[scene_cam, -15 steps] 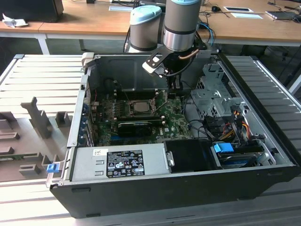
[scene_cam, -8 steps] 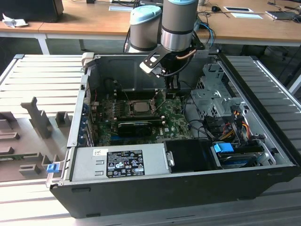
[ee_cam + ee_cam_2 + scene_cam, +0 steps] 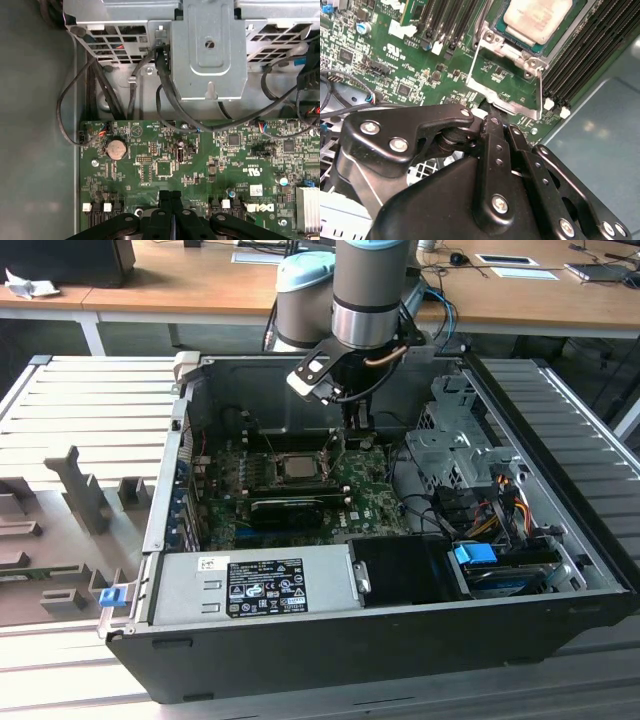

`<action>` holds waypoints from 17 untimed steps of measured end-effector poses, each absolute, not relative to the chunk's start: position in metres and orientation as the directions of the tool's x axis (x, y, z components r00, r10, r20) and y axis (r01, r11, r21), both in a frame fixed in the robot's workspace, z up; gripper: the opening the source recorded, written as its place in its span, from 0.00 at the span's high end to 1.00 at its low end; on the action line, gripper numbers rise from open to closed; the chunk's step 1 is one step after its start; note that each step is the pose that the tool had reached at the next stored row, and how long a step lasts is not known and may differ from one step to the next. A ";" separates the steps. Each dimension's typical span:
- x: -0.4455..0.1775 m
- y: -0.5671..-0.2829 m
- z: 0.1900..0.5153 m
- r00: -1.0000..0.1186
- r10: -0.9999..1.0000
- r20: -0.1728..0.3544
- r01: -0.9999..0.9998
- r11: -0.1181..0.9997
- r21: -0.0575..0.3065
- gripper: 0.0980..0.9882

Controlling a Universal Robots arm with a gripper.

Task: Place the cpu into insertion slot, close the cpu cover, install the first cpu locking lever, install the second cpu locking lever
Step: 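Close the cpu cover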

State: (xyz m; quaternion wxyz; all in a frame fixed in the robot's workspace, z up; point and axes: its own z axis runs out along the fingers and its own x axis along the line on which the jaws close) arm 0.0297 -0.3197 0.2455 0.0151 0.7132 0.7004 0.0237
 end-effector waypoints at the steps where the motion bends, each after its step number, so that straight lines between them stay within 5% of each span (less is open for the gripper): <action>1: 0.029 -0.320 0.246 0.018 1.000 0.013 0.998 -0.019 0.055 0.99; 17: -0.001 -0.320 0.245 0.018 1.000 0.012 0.998 -0.018 0.055 0.99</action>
